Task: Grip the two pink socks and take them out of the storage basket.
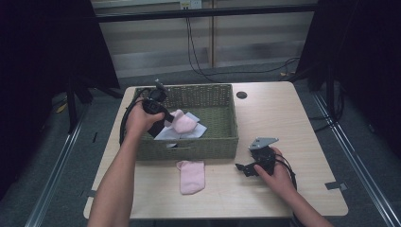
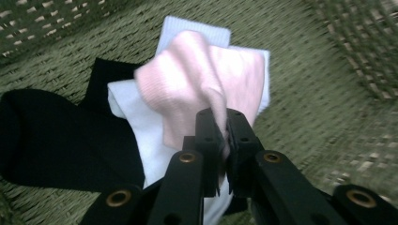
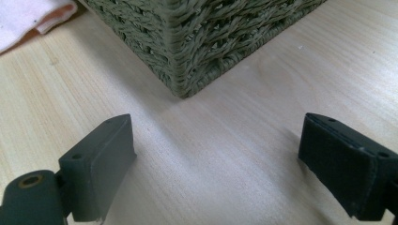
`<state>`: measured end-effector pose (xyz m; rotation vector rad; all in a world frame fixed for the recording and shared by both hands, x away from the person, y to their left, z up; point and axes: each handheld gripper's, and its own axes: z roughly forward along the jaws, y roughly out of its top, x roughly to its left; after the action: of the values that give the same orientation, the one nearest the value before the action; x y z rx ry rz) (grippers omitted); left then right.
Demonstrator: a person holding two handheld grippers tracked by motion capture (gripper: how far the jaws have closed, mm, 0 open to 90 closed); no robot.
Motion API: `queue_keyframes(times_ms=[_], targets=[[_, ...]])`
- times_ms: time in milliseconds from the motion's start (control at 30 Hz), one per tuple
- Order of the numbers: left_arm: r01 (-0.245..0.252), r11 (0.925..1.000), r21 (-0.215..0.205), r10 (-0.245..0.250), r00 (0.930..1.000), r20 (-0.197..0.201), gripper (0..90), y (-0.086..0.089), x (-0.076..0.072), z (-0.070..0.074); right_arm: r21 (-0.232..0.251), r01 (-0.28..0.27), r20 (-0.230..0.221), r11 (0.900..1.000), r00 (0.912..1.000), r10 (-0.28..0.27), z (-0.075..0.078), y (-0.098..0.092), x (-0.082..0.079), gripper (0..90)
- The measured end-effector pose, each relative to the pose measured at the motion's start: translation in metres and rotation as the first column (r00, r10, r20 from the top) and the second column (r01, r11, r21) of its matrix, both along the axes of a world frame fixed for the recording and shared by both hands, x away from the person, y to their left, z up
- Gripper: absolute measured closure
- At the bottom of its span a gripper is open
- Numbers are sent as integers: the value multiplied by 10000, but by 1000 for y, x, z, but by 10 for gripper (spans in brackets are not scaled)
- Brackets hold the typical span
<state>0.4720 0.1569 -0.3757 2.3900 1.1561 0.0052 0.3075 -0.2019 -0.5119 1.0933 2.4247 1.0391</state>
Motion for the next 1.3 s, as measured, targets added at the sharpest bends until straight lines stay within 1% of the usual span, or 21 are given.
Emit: queue_keyframes(times_ms=[67, 167, 233, 300, 367, 500, 567, 633, 667, 700, 833, 967, 1067, 1100, 1200, 1300], targets=[[23, 9999, -105, -24, 9999, -101, 852, 1, -1, 7, -5, -15, 27, 10000, 10000, 15, 0, 0, 0, 102], [69, 9996, -279, -73, 9999, -143, 852, 2, -4, 14, -8, -18, 33, 10000, 10000, 18, 0, 0, 0, 102], [-23, 9993, -365, 15, 9998, -209, 852, 4, -5, 18, -6, -20, 33, 10000, 10000, 20, 0, 0, 0, 102], [33, 9994, -347, -42, 9996, -265, 852, 6, -6, 22, -7, -18, 35, 10000, 10000, 18, 0, 0, 0, 102], [12, 9994, -334, -20, 9997, -235, 853, 6, -7, 26, -4, -18, 32, 10000, 10000, 18, 0, 0, 0, 102], [22, 9992, -411, -33, 9997, -255, 852, 7, -8, 34, -8, -25, 37, 10000, 10000, 25, 0, 0, 0, 102], [99, 9995, -308, -109, 9994, -336, 852, 7, -9, 36, -6, -20, 33, 10000, 10000, 20, 0, 0, 0, 102], [63, 9992, -389, -77, 9994, -342, 852, 6, -9, 37, -7, -26, 39, 10000, 10000, 26, 0, 0, 0, 102], [151, 9991, -407, -166, 9992, -361, 852, 7, -9, 38, -7, -24, 37, 10000, 10000, 24, 0, 0, 0, 102], [94, 9990, -433, -111, 9992, -390, 852, 6, -10, 39, -7, -23, 36, 10000, 10000, 23, 0, 0, 0, 102], [93, 9990, -439, -114, 9987, -495, 852, 7, -11, 42, -6, -22, 34, 10000, 10000, 22, 0, 0, 0, 102], [220, 9987, -450, -246, 9980, -578, 852, 7, -13, 47, -6, -23, 37, 10000, 10000, 23, 0, 0, 0, 102], [260, 9986, -451, -286, 9979, -589, 852, 7, -14, 52, -5, -24, 37, 10000, 10000, 24, 0, 0, 0, 102], [263, 9985, -473, -288, 9982, -523, 852, 6, -14, 53, -6, -24, 36, 10000, 10000, 24, 0, 0, 0, 102], [358, 9983, -453, -383, 9977, -556, 852, 6, -15, 60, 1, -10, 15, 10000, 10000, 10, 0, 0, 0, 102], [357, 9976, -599, -388, 9979, -525, 852, 6, -16, 66, -10, -23, 32, 10000, 10000, 23, 0, 0, 0, 102]])
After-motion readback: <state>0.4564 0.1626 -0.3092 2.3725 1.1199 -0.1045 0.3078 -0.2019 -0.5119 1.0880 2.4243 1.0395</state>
